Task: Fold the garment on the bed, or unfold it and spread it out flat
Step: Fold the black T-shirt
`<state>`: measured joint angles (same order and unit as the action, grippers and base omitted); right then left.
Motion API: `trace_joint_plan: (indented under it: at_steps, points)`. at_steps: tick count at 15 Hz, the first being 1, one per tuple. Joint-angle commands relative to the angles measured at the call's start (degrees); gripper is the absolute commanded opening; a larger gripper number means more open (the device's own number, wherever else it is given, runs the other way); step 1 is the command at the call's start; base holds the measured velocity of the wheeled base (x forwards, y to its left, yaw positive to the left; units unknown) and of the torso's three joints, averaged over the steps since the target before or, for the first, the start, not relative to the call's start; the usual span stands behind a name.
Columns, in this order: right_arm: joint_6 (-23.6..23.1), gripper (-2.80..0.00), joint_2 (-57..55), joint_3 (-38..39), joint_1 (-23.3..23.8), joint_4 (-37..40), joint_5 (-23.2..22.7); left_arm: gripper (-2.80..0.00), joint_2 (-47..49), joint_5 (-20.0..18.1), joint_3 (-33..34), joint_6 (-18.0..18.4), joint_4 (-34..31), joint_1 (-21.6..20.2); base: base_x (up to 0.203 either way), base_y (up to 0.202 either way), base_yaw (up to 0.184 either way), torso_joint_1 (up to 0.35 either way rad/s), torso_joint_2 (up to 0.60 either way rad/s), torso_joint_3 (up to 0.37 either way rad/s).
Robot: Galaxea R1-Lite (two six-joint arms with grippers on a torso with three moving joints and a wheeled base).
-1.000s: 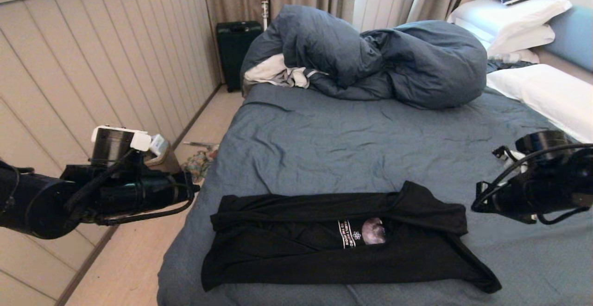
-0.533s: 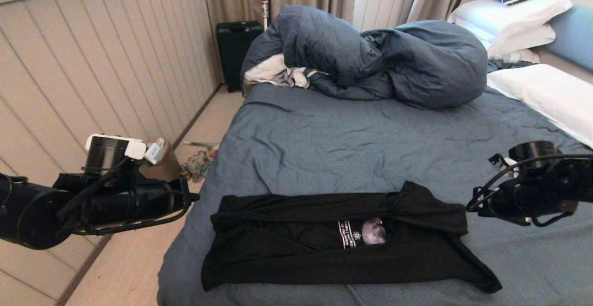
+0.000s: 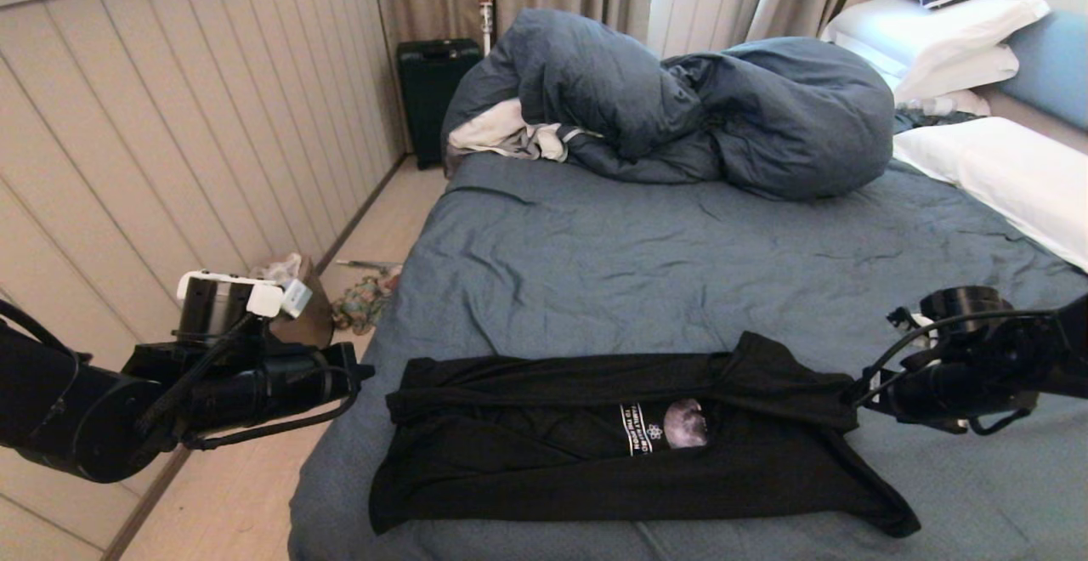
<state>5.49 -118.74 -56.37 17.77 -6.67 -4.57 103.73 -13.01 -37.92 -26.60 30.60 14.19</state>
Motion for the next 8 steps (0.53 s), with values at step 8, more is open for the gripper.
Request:
trace_joint_plan:
  at_steps: [8]
  points:
    - [0.14,0.0,-4.66,1.09,-1.34,-6.08,0.18,-2.8,0.42,0.0,0.48,-0.21,0.78,-0.04,0.0,0.0,0.0,0.0,0.0,0.0]
